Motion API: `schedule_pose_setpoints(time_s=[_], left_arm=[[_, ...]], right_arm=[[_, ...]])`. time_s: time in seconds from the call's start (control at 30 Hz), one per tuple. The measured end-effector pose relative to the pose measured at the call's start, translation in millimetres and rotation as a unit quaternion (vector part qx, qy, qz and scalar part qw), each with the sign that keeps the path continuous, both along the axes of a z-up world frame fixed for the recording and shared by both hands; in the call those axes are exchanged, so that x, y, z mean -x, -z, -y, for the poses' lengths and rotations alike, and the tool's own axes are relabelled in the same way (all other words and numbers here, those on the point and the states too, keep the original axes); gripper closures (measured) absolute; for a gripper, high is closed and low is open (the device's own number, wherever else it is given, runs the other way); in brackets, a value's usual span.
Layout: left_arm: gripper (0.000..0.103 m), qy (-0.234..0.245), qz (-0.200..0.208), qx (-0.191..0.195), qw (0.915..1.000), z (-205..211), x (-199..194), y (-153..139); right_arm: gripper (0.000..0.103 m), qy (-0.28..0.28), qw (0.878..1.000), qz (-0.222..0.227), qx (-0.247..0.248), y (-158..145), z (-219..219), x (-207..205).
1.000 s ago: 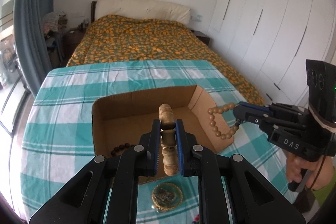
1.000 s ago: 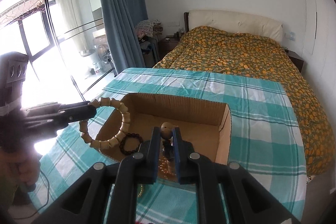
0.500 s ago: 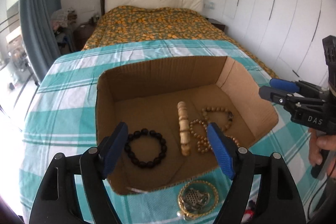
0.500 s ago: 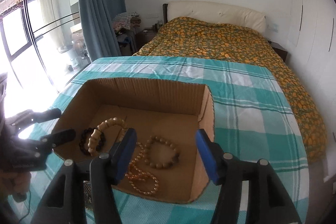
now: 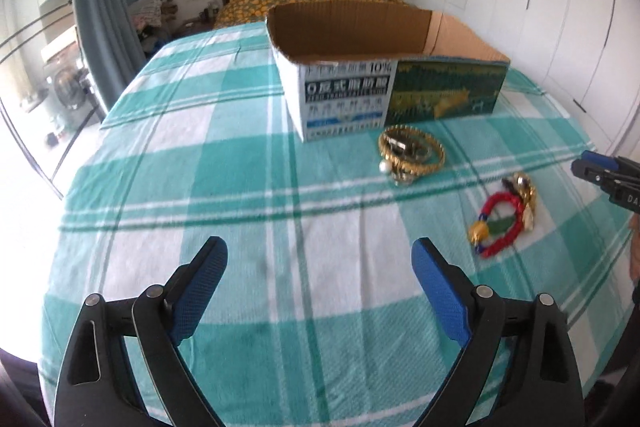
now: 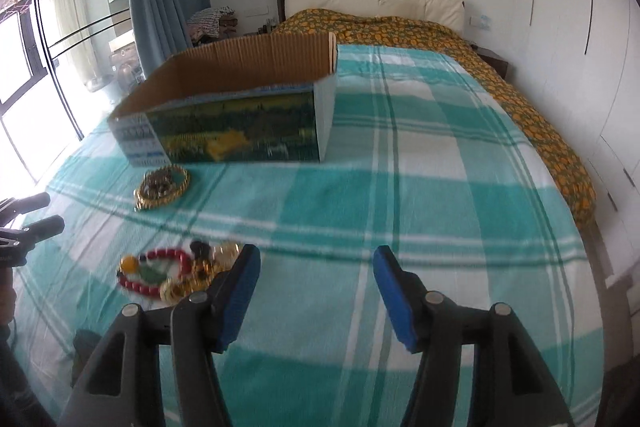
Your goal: Organize jewelry
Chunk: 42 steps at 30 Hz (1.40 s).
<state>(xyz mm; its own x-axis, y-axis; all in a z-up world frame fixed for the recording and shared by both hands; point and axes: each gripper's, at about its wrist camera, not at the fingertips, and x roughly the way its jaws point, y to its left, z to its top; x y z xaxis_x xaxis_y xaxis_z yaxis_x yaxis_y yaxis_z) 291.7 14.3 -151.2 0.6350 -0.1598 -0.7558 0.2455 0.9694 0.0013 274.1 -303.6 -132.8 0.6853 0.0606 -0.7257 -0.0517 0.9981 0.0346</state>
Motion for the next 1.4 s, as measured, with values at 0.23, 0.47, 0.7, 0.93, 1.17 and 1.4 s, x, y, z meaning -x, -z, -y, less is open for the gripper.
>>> schedule_pose_setpoints(time_s=[0.23, 0.47, 0.7, 0.93, 1.17, 1.4], left_arm=[[0.009, -0.035, -0.011, 0.003, 0.9993, -11, 4, 26], [0.008, -0.052, -0.036, -0.003, 0.9980, -14, -16, 37], [0.000, -0.044, -0.043, -0.007, 0.9981, -11, -19, 39], [0.000, -0.044, -0.043, -0.007, 0.9980, -11, -19, 40], [0.000, -0.045, -0.044, -0.006, 0.9980, -11, -19, 40], [0.000, -0.045, -0.043, -0.006, 0.9980, -11, -19, 40]], right_arm=[[0.043, 0.008, 0.999, -0.024, 0.032, 30, 2, 25], [0.040, 0.009, 0.999, -0.039, 0.027, 38, 5, 20], [0.035, 0.010, 0.999, -0.042, 0.034, 39, 3, 19], [0.034, 0.011, 0.998, -0.042, 0.036, 39, 4, 19], [0.033, 0.010, 0.998, -0.043, 0.035, 39, 4, 19], [0.032, 0.010, 0.998, -0.043, 0.034, 39, 4, 19]])
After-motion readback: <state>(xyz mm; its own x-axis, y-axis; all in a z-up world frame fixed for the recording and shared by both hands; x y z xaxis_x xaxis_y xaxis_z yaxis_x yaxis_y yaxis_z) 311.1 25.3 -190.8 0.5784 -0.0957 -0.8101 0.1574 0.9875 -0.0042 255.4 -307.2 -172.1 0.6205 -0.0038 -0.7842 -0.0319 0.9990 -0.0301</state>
